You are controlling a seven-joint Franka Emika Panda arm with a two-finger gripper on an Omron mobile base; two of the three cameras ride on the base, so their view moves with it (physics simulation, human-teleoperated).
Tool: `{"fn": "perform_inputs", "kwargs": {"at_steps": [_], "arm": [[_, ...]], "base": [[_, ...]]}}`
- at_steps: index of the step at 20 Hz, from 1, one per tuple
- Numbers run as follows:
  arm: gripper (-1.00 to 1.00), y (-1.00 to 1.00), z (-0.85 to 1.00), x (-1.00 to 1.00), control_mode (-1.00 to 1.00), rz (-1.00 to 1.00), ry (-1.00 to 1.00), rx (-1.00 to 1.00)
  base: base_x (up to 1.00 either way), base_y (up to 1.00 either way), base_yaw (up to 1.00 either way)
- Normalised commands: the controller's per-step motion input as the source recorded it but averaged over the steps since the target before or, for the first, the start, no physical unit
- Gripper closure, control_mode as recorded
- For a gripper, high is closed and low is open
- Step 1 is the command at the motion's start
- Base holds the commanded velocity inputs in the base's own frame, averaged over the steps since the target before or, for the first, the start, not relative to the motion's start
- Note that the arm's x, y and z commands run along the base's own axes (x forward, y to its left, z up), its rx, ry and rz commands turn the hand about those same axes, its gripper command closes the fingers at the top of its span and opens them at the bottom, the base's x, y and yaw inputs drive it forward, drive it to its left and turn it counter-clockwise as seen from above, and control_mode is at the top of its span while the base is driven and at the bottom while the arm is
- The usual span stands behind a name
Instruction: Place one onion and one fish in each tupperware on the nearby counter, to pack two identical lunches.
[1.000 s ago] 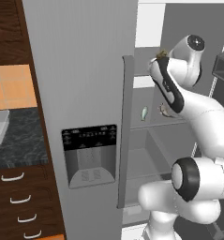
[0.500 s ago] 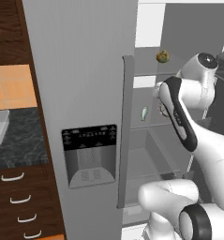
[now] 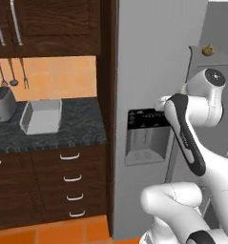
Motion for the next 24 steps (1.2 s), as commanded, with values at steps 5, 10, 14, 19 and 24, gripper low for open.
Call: {"fn": "perform_inputs", "kwargs": {"at_steps": [5,10,14,19,24], "arm": [[1.00,0.00,0.00,0.00,1.00,0.00,0.00,0.00],[1.00,0.00,0.00,0.00,1.00,0.00,0.00,0.00],[1.00,0.00,0.00,0.00,1.00,0.00,0.00,0.00],[1.00,0.00,0.00,0.00,1.00,0.00,0.00,0.00],[1.00,-0.06,-0.32,0.15,-1.00,0.00,0.04,-0.01]], "base": [[0.60,1.00,0.01],[0.88,1.00,0.00],[0.66,1.00,0.00],[0.05,0.88,-0.02],[0.12,0.13,-0.01]]}}
